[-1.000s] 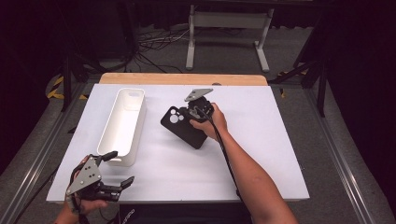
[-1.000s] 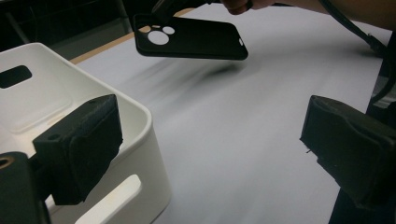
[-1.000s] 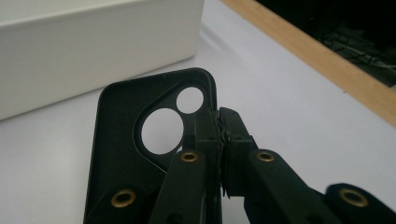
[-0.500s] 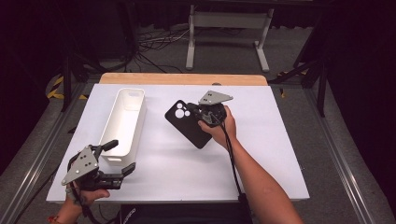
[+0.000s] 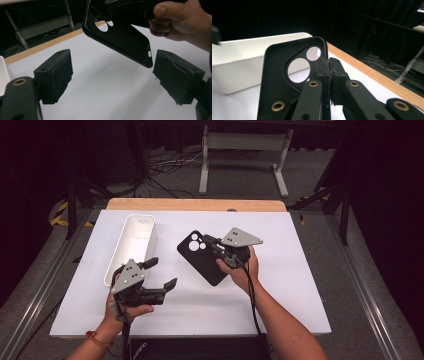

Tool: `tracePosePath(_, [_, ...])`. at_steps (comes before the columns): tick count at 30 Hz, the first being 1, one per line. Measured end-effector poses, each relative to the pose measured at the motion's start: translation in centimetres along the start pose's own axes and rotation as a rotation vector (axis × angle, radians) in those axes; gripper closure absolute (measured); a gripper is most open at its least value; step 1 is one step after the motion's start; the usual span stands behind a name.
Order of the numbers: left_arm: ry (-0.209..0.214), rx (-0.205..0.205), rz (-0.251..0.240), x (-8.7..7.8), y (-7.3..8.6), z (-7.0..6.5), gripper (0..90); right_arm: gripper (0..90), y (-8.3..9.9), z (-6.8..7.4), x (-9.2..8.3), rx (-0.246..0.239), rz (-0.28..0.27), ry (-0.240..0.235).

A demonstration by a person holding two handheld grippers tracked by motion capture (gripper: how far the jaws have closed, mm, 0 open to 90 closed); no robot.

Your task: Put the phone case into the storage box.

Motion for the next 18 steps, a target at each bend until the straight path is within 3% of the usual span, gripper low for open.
tracePosePath(5, [-0.001,-0.015,0.017,2.2,-0.9,-1.0,22.0,88.1,-0.1,0.9,-1.1,-0.006,-0.031,-0.008])
tracePosePath(9, [0.005,-0.048,0.033,3.7,-1.0,-1.4,25.6,88.1,-0.2,1.5,-2.1,-0.013,-0.058,-0.007])
tracePosePath(12, [-0.014,-0.058,0.038,4.5,-1.1,-1.3,27.7,88.1,-0.2,1.9,-2.6,-0.020,-0.066,-0.006])
tracePosePath(18, [-0.019,-0.083,0.038,5.1,-1.0,-1.0,44.2,88.0,0.1,2.3,-3.4,-0.028,-0.083,0.006])
Point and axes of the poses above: each handheld gripper's, and its own axes: x roughly forward along the jaws, y roughly out of its underside, z roughly to its left, the point moved 9 cm from there along x, roughly forward along the jaws, and after that the axes turned 7 degrees about x, right-handed, at the moved point
